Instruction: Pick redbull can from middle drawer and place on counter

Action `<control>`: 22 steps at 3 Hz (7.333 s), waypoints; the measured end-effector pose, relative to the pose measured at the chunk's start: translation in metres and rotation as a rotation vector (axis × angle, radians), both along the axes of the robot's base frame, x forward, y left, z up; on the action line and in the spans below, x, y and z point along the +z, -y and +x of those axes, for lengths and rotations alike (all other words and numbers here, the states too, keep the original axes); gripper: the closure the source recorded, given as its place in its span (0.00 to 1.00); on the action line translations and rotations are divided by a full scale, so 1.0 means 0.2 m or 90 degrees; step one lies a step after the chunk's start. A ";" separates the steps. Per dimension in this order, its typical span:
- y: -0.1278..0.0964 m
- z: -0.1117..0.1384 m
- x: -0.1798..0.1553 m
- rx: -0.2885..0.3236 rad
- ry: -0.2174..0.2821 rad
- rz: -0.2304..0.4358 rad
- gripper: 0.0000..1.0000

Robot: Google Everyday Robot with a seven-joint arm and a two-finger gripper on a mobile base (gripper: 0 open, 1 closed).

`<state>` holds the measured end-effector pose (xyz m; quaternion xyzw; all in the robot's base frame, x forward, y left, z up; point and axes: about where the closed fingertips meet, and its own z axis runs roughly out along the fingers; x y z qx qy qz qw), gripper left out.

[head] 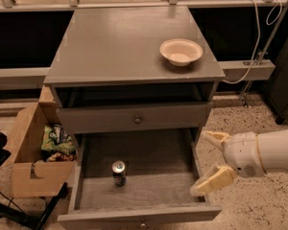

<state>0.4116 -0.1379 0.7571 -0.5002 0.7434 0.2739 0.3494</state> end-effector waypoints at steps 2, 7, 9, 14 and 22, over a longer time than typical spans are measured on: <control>-0.04 0.01 -0.03 0.004 -0.004 0.021 0.00; -0.97 0.58 -1.19 0.049 0.026 0.220 0.00; -1.19 0.77 -1.49 0.051 0.069 0.228 0.02; -0.73 0.65 -0.34 0.057 -0.041 0.243 1.00; -1.77 1.62 0.69 -0.043 0.177 0.201 0.51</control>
Offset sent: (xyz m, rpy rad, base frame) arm 0.0023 0.0075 -0.0065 0.0322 0.0064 0.0067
